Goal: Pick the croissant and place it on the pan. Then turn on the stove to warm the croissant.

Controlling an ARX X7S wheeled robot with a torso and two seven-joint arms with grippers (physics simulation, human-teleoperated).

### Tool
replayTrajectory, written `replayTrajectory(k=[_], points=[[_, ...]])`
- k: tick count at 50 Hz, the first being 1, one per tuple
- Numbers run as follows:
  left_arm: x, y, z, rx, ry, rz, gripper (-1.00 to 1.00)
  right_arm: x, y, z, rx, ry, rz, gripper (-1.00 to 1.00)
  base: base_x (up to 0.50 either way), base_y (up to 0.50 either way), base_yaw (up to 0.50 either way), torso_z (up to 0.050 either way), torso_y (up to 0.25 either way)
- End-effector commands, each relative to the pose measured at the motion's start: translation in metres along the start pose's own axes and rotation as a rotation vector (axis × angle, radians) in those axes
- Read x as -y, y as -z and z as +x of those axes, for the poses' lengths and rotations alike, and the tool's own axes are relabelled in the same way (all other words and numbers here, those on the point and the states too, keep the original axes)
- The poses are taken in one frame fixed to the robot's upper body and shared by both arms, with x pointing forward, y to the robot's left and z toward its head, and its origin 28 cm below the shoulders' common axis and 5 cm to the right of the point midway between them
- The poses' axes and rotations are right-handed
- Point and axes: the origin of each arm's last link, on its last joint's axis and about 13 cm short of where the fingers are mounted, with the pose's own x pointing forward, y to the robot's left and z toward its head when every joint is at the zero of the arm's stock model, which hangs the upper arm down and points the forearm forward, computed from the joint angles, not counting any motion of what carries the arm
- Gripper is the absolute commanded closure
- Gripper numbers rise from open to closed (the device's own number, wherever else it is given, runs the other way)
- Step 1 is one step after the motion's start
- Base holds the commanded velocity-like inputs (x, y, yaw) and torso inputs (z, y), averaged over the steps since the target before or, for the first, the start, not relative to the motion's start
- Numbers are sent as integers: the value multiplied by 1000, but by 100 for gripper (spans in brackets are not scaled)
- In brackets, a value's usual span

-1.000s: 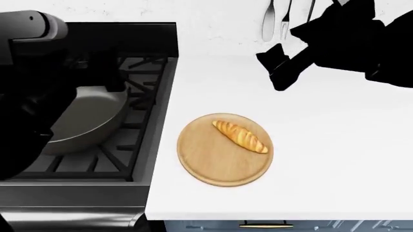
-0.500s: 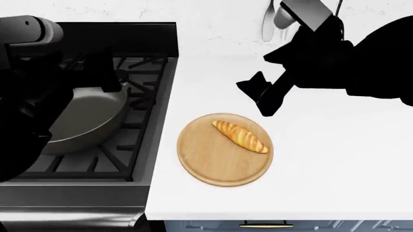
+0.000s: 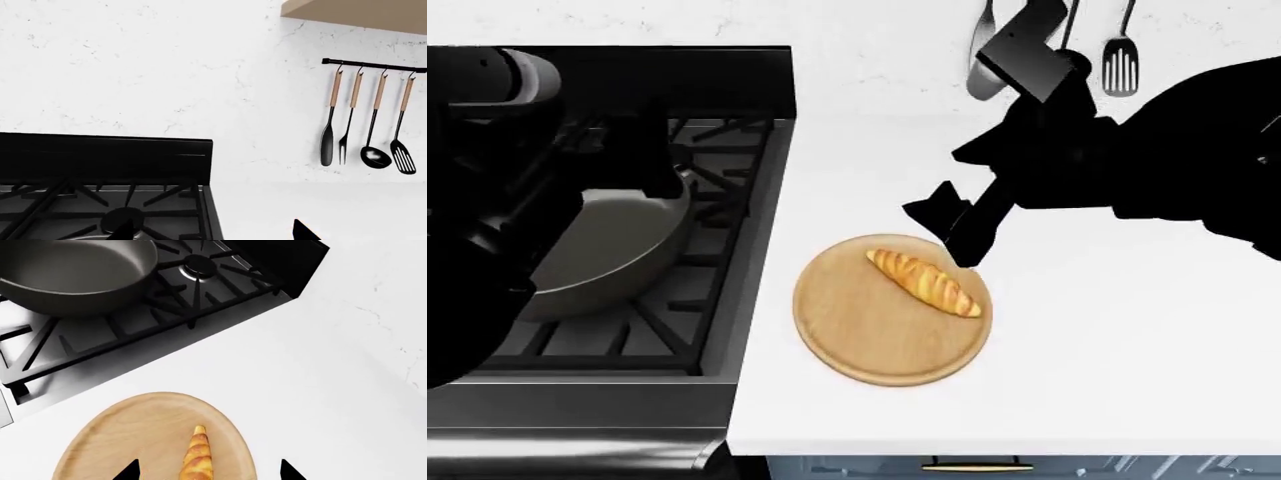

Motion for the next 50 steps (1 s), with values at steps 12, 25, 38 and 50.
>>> replayTrajectory(k=[12,25,38,50], points=[[5,4,-2,-7,22,-1,-100,4,27,21,-56,-64,75,-100,0,0,0,0,0],[5,4,-4,-9,22,12,-100,-1,44,31,-98,-94,111,-100,0,0,0,0,0],[3,7,-3,-16,14,12,-100,1,51,44,-118,-102,125,-100,0,0,0,0,0],[3,10,0,-24,12,11,-100,0,63,51,-149,-115,140,-100,0,0,0,0,0]])
